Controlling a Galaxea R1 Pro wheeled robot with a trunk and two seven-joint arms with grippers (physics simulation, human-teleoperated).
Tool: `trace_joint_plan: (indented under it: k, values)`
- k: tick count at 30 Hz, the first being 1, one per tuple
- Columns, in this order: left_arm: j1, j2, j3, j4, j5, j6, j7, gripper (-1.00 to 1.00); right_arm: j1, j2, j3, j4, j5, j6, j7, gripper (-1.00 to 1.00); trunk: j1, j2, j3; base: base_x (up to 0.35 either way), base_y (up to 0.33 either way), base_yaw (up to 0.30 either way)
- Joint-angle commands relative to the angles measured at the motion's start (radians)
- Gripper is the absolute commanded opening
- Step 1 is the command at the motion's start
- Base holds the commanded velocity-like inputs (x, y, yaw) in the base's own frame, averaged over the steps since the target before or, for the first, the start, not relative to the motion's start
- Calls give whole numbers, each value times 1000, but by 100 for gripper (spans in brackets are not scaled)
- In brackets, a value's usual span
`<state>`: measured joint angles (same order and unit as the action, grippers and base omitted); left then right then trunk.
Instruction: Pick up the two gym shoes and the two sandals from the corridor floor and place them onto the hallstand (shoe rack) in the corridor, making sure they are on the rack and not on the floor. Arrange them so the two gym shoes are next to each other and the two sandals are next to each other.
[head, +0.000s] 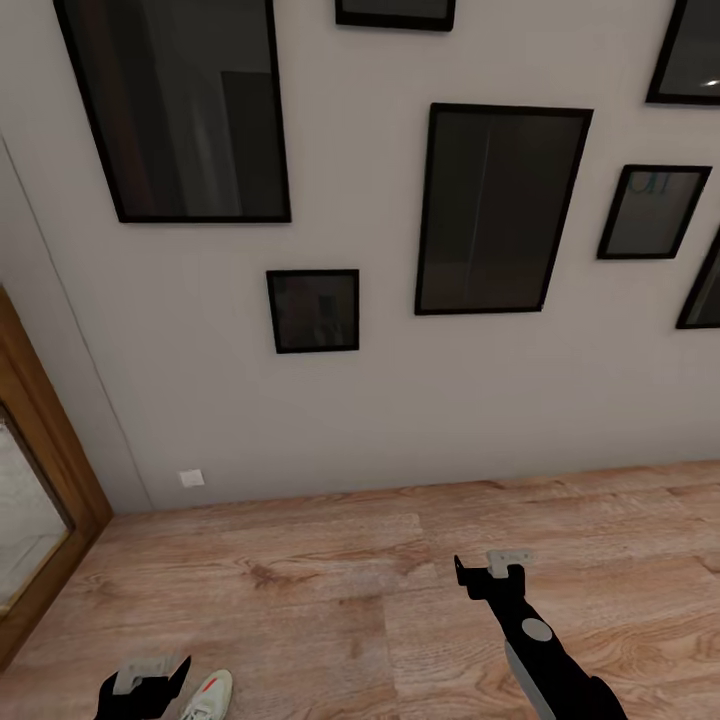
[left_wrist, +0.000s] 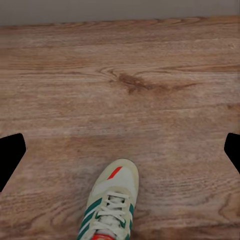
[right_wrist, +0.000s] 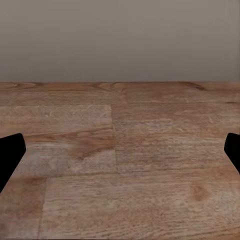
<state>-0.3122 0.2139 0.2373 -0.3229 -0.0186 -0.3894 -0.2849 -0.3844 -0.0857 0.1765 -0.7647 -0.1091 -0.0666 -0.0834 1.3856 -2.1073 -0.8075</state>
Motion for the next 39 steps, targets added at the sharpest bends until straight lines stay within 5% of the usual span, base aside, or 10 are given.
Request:
trace_joint_plan:
  k: [1, 20, 24, 33, 39]
  values:
    - [-1, 0, 8, 1, -3, -1, -9, 100, -1, -2, 8, 0, -11, -4, -9, 100, 0, 0, -2, -126, 85, 159]
    - [-2, -1, 7, -8, -6, -8, -12, 100, -1, -3, 8, -2, -11, -5, -9, 100, 0, 0, -16, -112, 84, 86]
    - [-2, -2, 6, -8, -8, -8, -15, 100, -1, -3, 6, -2, -11, -5, -9, 100, 15, -28, -29, -1, 1, 1]
    - [-9, -10, -18, -7, -98, -1, -15, 100, -1, -2, 3, -4, -12, -2, -9, 100, 49, -91, -66, 0, 0, 19]
    - [-78, -8, -21, -21, -198, 49, -19, 100, -1, 0, 2, -73, -14, 25, -10, 100, 72, -133, -94, 0, 0, 108]
